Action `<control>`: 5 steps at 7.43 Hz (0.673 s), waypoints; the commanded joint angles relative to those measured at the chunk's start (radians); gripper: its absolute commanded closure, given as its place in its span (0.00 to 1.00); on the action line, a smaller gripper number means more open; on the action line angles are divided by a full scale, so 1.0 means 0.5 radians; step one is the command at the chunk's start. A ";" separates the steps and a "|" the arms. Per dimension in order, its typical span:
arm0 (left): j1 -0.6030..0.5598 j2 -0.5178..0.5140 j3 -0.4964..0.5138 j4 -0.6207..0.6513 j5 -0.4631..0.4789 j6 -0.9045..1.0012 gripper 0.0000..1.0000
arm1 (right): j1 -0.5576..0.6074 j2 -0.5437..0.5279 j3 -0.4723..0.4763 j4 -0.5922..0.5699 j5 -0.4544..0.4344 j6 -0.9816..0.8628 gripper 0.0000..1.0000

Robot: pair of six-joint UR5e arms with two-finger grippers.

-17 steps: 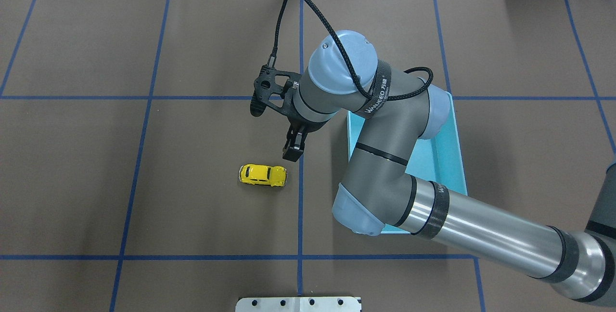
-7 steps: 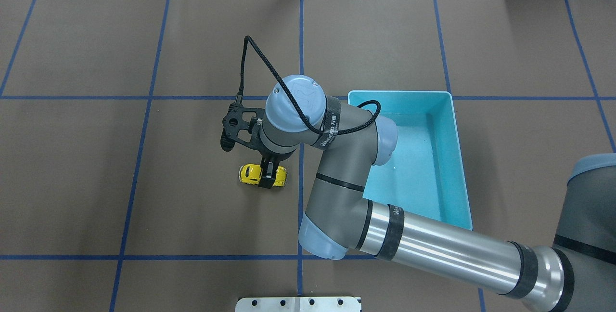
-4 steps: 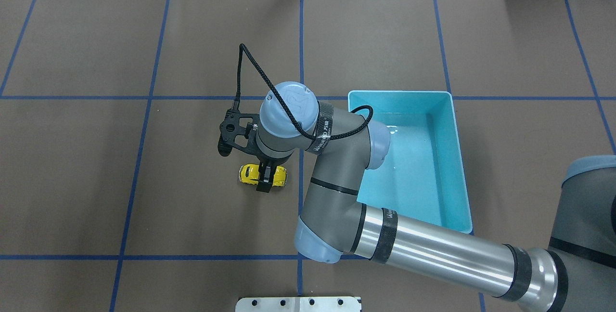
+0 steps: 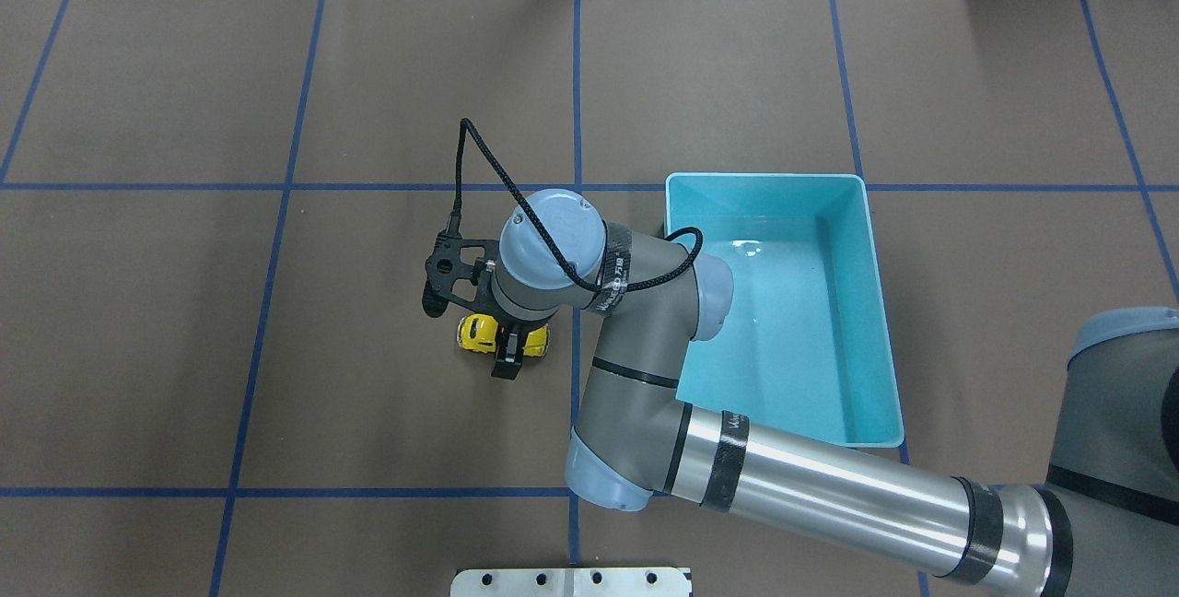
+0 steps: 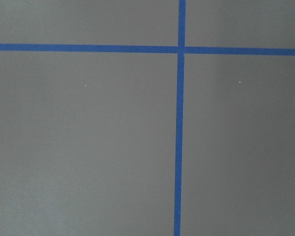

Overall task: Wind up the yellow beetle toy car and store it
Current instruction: 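Lower the right gripper and close it on the yellow car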

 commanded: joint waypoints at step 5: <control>0.000 -0.001 0.000 0.012 0.019 0.004 0.00 | -0.025 0.016 -0.024 0.050 -0.085 0.001 1.00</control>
